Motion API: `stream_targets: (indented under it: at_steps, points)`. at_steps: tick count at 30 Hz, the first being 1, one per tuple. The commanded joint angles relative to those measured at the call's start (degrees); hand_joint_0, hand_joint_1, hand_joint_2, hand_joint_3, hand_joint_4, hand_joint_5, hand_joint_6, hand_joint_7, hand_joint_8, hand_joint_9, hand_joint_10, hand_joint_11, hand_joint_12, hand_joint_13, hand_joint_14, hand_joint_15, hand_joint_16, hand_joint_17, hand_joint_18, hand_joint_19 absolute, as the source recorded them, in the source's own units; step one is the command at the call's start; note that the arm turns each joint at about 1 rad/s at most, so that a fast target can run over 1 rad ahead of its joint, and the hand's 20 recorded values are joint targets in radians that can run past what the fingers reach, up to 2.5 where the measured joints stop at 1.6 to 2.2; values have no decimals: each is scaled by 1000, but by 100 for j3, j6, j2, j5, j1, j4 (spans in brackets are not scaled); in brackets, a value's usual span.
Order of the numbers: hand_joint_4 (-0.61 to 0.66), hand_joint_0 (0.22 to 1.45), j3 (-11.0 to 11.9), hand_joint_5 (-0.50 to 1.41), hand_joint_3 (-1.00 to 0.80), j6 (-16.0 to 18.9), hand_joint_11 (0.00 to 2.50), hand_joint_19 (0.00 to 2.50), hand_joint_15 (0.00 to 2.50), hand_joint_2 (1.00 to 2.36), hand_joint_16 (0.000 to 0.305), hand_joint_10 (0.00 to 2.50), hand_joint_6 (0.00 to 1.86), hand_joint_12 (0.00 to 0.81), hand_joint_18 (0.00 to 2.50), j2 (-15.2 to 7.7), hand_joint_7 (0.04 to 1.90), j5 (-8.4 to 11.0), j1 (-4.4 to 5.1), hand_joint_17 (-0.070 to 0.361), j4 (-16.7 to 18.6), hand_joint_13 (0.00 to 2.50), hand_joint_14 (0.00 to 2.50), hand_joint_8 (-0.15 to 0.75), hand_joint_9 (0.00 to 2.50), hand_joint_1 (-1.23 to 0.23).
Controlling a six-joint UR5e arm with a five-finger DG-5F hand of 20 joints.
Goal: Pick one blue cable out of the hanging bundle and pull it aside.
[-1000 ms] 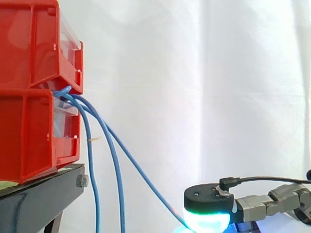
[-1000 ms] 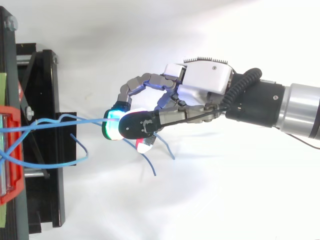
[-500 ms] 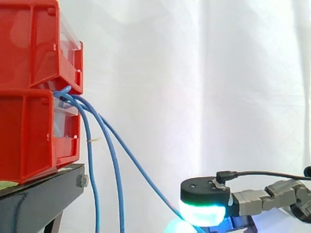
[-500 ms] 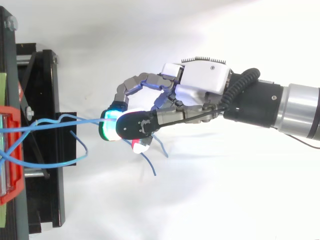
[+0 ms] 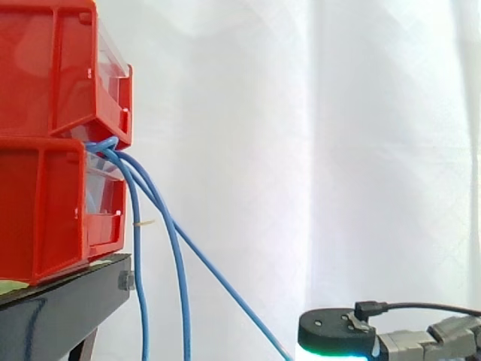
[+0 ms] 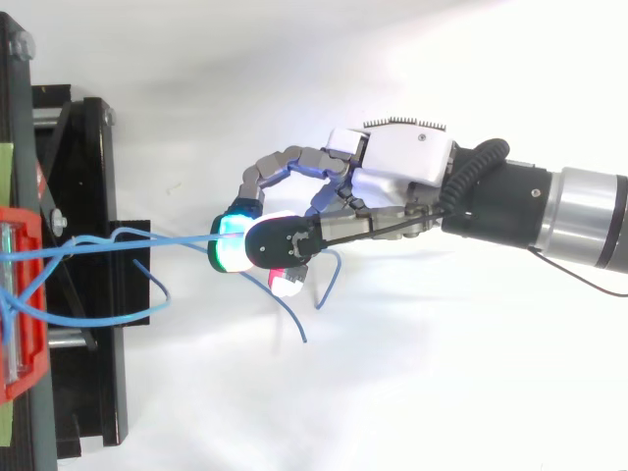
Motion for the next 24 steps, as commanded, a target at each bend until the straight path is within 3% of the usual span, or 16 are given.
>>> stream_targets:
  at_steps: [1,4,24]
  points:
    - [-274,473,-131,-35,-101,0,522,372,632,1733,62,14,906,377,635,-1,1049,0,0,140,424,961,20,246,1124,-731]
    - [-281,474,-139,-35,-102,-9,514,373,633,1737,62,14,908,377,633,-1,1042,0,0,139,670,963,21,243,1125,-728]
    - [-289,455,-139,-32,-125,-211,528,387,654,1832,62,18,907,380,642,-1,1030,9,-9,139,688,983,20,239,1145,-684]
